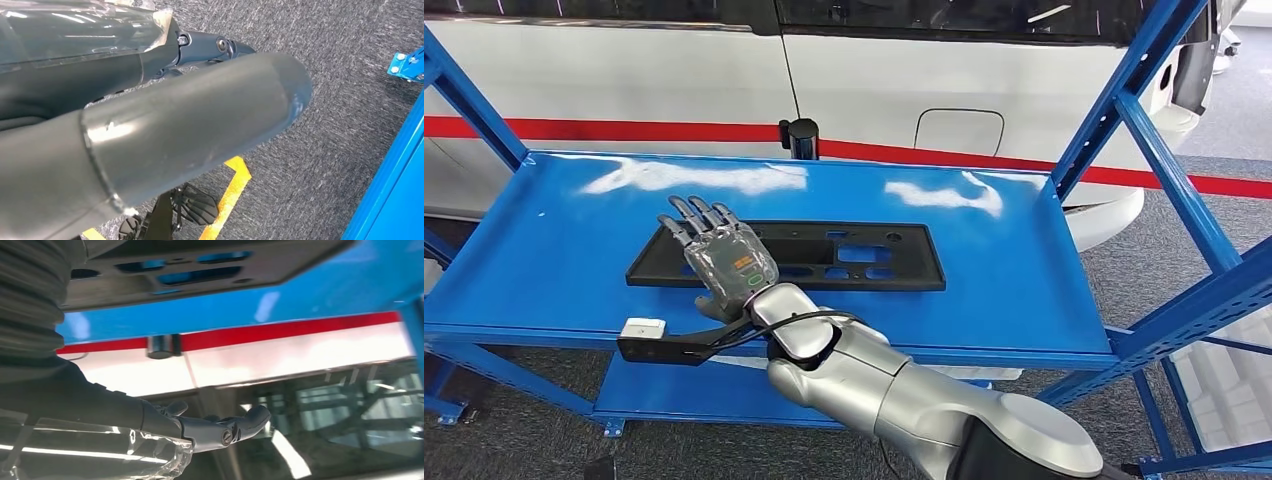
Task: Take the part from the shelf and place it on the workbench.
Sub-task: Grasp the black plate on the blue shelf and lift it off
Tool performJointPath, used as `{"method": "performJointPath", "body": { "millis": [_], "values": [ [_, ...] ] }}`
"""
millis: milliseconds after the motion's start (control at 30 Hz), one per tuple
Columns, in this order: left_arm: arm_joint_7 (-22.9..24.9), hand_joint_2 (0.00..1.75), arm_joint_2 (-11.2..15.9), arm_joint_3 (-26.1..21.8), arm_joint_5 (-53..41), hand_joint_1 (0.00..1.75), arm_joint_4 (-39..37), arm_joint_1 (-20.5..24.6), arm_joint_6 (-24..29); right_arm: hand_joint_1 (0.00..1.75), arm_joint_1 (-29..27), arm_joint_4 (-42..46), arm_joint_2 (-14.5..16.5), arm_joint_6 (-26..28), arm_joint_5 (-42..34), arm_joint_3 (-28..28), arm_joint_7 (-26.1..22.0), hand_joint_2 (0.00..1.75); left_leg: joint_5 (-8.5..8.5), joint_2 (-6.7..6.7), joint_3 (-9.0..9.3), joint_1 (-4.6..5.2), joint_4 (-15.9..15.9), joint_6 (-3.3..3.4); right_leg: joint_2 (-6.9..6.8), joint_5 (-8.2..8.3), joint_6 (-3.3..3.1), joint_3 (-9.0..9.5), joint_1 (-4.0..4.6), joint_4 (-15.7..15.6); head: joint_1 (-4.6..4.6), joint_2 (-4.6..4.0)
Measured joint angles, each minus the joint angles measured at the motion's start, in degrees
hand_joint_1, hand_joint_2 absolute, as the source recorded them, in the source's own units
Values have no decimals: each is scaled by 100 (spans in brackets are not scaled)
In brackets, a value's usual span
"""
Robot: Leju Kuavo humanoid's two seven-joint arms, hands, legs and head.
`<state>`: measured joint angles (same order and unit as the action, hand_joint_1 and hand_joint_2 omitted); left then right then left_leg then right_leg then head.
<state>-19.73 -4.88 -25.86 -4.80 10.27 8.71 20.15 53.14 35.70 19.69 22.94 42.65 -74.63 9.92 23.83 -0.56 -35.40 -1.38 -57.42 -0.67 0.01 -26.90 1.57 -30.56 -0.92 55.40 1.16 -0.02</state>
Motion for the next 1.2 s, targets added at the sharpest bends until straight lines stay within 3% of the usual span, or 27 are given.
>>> {"method": "performJointPath", "body": {
  "millis": [67,167,400,800,833,933,967,1200],
  "values": [
    [0,0,6,0,22,0,0,-2,9,0,6,-283,-3,84,59,90,35,175,-4,1,-3,2,-2,5,0,4,49,7,-1,0,1,0],
    [-11,0,8,0,57,0,0,-8,9,0,26,-743,-5,235,171,274,58,175,-6,1,0,-7,-2,8,0,-2,67,1,-1,3,2,0],
    [-27,0,12,0,64,0,0,-37,9,0,44,-1435,-111,375,396,770,77,175,-7,6,6,-33,-1,6,1,-4,68,-13,3,21,1,0],
    [92,0,15,3,-29,0,0,11,-10,0,-6,-1700,-227,443,465,1111,10,175,-7,10,8,-34,-1,5,3,-6,67,-23,4,39,1,0],
    [101,0,15,3,-32,0,0,18,-10,25,-17,-1711,-227,445,473,1128,-7,175,-7,11,8,-34,-1,5,3,-6,66,-23,4,39,1,0],
    [119,0,19,4,-39,0,0,30,-10,140,-51,-1735,-225,468,523,1178,-67,175,-8,11,8,-33,-1,5,3,-6,66,-23,4,39,2,0],
    [124,0,21,4,-40,0,0,31,-10,158,-63,-1741,-225,481,550,1206,-90,175,-8,10,8,-33,-1,5,3,-6,66,-22,4,39,1,0],
    [146,0,42,4,-42,0,0,30,-8,169,-177,-1747,-223,551,731,1412,-255,175,-8,10,7,-32,-1,6,2,-6,67,-19,4,39,1,0]
  ]
}}
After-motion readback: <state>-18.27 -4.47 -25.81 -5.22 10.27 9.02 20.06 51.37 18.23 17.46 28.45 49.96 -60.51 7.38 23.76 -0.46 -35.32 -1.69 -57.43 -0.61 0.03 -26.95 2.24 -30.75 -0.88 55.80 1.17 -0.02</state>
